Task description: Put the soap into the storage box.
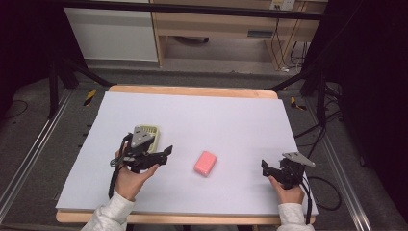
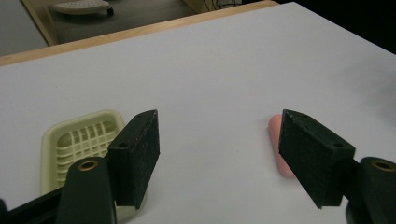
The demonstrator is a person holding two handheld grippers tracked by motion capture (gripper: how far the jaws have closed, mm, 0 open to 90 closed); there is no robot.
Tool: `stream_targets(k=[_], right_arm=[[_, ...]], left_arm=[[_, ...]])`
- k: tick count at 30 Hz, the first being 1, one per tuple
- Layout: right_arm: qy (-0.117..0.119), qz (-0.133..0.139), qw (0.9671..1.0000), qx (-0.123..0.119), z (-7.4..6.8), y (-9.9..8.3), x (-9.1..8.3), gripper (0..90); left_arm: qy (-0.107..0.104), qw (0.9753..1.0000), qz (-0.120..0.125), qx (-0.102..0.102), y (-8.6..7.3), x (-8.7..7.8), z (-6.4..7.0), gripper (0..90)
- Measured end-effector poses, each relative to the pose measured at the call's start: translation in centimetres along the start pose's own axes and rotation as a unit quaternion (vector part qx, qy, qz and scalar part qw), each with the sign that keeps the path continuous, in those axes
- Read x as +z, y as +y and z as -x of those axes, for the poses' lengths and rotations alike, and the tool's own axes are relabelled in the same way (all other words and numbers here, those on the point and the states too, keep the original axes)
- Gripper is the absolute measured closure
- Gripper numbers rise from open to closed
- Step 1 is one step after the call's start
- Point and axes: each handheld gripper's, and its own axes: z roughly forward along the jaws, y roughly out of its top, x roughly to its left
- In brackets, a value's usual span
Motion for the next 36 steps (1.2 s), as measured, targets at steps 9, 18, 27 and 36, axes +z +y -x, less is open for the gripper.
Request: stream_targets(k=[9,18,27,36], right_arm=[[0.006,-0.008,0.9999,-0.002,-0.2,0.0,0.2,8.8],[0.008,-0.009,0.9999,-0.004,-0.3,0.0,0.2,9.0],[0.011,-0.014,0.9998,-0.006,-0.3,0.1,0.3,9.1],[0.012,-0.019,0.9997,-0.006,-0.4,0.0,0.4,9.2]], left_arm=[[-0.022,0.9989,-0.035,0.024,0.2,3.0,2.5,27.5],[-0.047,0.9968,-0.059,0.026,0.5,4.9,4.4,28.1],[-0.058,0.993,-0.09,0.05,0.6,6.7,6.3,29.6],[-0.068,0.9882,-0.122,0.064,0.4,8.2,7.1,28.7]])
